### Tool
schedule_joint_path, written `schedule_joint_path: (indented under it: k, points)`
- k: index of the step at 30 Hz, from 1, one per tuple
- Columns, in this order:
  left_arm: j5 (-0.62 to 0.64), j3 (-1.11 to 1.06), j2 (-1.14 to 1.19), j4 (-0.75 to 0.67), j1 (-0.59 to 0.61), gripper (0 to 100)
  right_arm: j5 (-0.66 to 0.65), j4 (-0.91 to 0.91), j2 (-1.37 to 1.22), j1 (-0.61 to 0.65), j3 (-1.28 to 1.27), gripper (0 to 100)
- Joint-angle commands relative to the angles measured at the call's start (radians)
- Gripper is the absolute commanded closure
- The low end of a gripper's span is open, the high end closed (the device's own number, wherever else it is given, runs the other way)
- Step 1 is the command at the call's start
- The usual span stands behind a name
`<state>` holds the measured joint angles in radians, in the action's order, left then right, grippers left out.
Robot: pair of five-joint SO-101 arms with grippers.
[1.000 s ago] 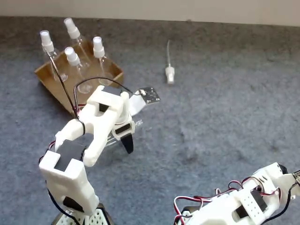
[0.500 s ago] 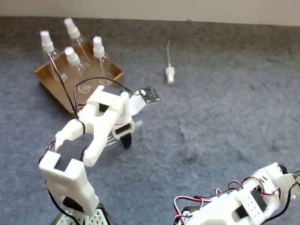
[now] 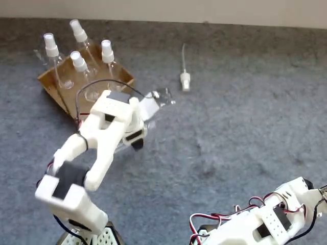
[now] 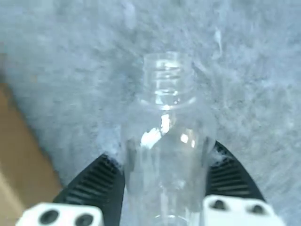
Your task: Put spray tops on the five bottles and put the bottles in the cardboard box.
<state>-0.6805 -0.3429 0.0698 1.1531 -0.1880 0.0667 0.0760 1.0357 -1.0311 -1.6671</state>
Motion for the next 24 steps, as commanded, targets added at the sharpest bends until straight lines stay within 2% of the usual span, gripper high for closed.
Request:
schedule_joint_path:
  k: [1,6,17,24]
  points:
    - [0.012,0.054,-0.163,-0.003,-0.015,92,0.009,0.002,0.015,-0.002,-0.102,99.3]
    - [0.012,-0.002,-0.318,-0.003,-0.016,92,0.009,0.002,0.015,-0.002,-0.102,99.3]
    - [0.012,-0.321,-0.771,-0.012,-0.007,92,0.009,0.007,0.012,-0.002,-0.102,99.3]
    - [0.014,-0.473,-0.969,-0.012,-0.007,92,0.009,0.007,0.012,-0.002,-0.102,99.3]
